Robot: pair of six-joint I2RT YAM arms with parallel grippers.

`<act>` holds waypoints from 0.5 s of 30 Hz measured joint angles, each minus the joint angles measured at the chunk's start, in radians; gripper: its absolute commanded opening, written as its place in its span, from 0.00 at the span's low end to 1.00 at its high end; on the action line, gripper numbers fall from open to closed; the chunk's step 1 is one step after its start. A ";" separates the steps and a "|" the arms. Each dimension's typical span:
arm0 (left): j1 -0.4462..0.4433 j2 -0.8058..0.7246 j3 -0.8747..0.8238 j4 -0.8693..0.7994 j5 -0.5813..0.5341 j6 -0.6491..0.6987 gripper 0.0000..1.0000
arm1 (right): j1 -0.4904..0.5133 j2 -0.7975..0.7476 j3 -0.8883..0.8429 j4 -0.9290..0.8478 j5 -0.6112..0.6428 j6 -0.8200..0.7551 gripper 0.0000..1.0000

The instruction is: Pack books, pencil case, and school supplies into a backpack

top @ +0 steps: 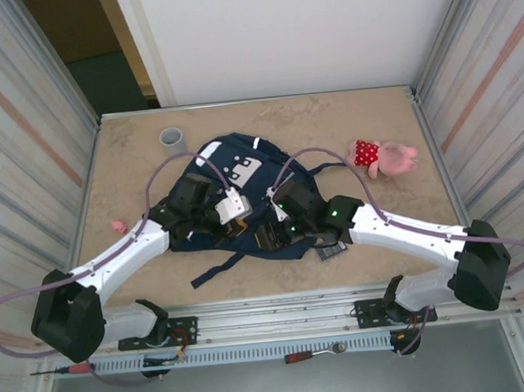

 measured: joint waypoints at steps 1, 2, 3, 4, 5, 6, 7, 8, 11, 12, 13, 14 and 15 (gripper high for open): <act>-0.002 0.008 0.008 -0.004 0.007 -0.022 0.00 | 0.000 -0.003 0.000 0.000 0.026 0.027 0.48; -0.002 0.014 0.014 -0.007 0.013 -0.048 0.00 | 0.002 -0.007 0.000 -0.001 0.060 0.056 0.48; -0.004 0.018 0.017 -0.007 0.017 -0.074 0.00 | 0.007 -0.011 0.000 -0.002 0.095 0.084 0.48; -0.006 0.019 0.018 -0.008 0.021 -0.092 0.00 | 0.013 -0.011 0.000 -0.002 0.121 0.105 0.48; -0.008 0.019 0.018 -0.008 0.024 -0.114 0.00 | 0.023 -0.012 0.000 -0.002 0.150 0.128 0.48; -0.008 0.019 0.018 -0.009 0.028 -0.132 0.00 | 0.033 -0.012 0.000 -0.005 0.176 0.147 0.48; -0.009 0.019 0.019 -0.010 0.034 -0.143 0.00 | 0.042 -0.011 0.001 -0.009 0.198 0.161 0.48; -0.009 0.020 0.019 -0.011 0.040 -0.156 0.00 | 0.050 -0.007 0.005 -0.013 0.217 0.176 0.48; -0.009 0.027 0.027 -0.024 0.058 -0.183 0.00 | 0.069 0.027 0.040 -0.034 0.271 0.206 0.48; -0.008 0.031 0.031 -0.029 0.060 -0.188 0.00 | 0.076 0.043 0.056 -0.046 0.290 0.212 0.48; -0.008 0.034 0.036 -0.033 0.062 -0.193 0.00 | 0.084 0.063 0.077 -0.061 0.312 0.221 0.48; -0.008 0.036 0.039 -0.035 0.064 -0.195 0.00 | 0.092 0.083 0.096 -0.074 0.336 0.230 0.48; -0.008 0.037 0.040 -0.037 0.064 -0.197 0.00 | 0.098 0.098 0.108 -0.084 0.352 0.233 0.48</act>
